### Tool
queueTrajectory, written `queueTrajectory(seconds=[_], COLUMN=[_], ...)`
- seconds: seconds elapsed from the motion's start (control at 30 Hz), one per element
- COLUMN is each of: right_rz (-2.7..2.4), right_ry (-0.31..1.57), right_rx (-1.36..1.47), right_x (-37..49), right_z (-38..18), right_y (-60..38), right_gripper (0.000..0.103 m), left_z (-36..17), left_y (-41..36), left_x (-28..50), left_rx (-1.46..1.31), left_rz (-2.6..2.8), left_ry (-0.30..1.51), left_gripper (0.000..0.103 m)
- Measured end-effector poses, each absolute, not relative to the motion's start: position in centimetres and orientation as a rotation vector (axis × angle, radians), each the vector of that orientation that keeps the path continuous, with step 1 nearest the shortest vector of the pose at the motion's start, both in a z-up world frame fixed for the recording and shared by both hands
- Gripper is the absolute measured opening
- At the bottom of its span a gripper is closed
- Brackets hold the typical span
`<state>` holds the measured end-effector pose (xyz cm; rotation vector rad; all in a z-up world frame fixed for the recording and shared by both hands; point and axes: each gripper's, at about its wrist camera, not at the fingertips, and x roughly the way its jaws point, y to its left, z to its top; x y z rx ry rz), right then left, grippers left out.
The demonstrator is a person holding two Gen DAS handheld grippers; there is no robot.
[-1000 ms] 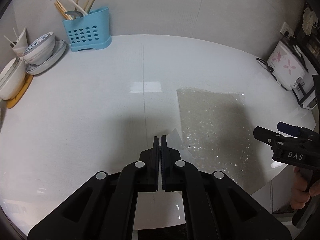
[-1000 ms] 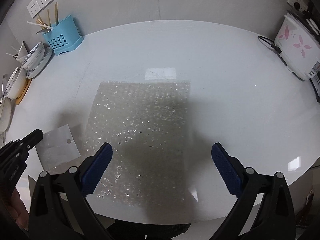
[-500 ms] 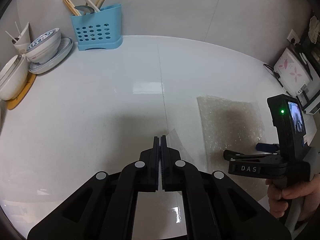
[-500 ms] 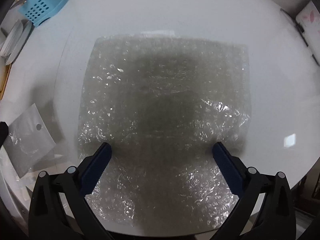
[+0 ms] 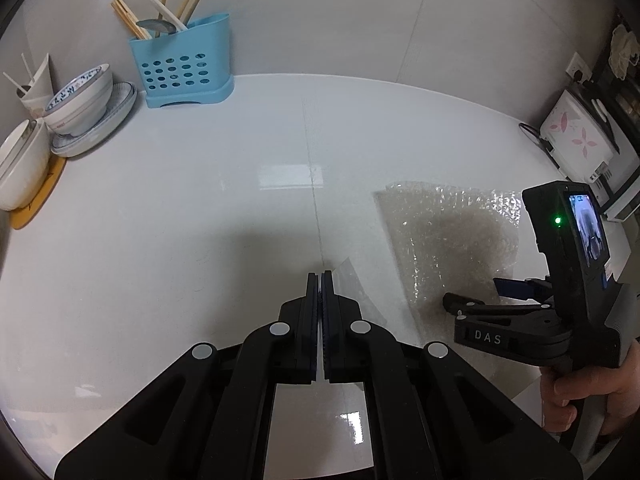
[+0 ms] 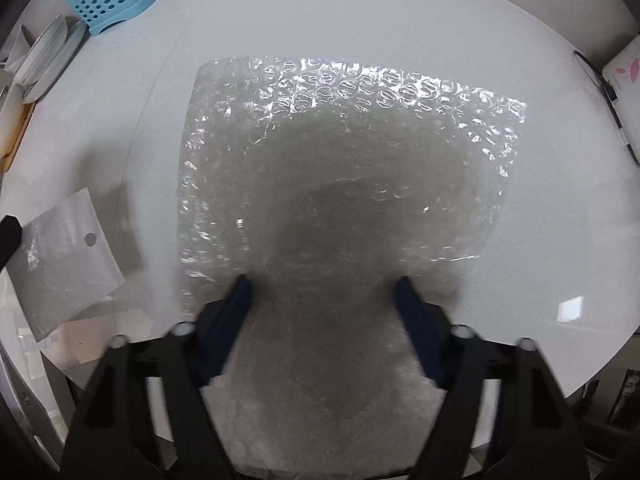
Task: Collect trash
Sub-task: 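Grasp the bubble wrap sheet with the right tool and lift it, then carry the white tag and bubble wrap with both tools toward the trash bin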
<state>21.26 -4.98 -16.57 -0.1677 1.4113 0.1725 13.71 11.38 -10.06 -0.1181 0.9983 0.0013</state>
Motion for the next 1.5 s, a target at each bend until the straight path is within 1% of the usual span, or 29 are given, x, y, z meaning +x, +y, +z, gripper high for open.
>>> queueTrajectory(seconds=[0.03, 0.07, 0.13, 0.17, 0.43, 0.83, 1.27, 1.5], right_rz=[0.174, 0.171, 0.165, 0.166, 0.172, 0.137, 0.165, 0.178], right_ry=[1.408, 1.405, 1.402, 1.400, 1.325, 1.224, 1.143, 1.115], right_rx=[-0.172, -0.173, -0.177, -0.172, -0.112, -0.070, -0.051, -0.038], right_x=[21.2, 21.3, 21.3, 21.4, 20.5, 15.8, 12.2, 9.9], right_z=[-16.3, -16.1, -15.8, -15.7, -13.2, -10.0, -6.5, -5.7], right_y=[-4.8, -4.8, -4.8, -4.9, -8.1, -14.5, -18.0, -19.5], right_gripper=[0.032, 0.022, 0.016, 0.014, 0.013, 0.013, 0.013, 0.013], left_z=[-10.1, -10.0, -9.9, -9.8, -9.0, -7.8, -6.3, -6.1], left_y=[11.3, 11.3, 11.3, 11.2, 10.2, 6.7, 2.7, 0.9], left_x=[13.6, 13.6, 13.5, 13.5, 12.7, 11.0, 8.3, 6.1], left_rx=[-0.119, -0.119, -0.118, -0.118, -0.119, -0.121, -0.093, -0.084], left_rz=[0.003, 0.003, 0.001, 0.000, -0.011, -0.039, -0.067, -0.079], left_ry=[0.999, 0.999, 0.997, 0.994, 0.976, 0.950, 0.926, 0.929], left_gripper=[0.000, 0.000, 0.000, 0.000, 0.000, 0.000, 0.000, 0.000])
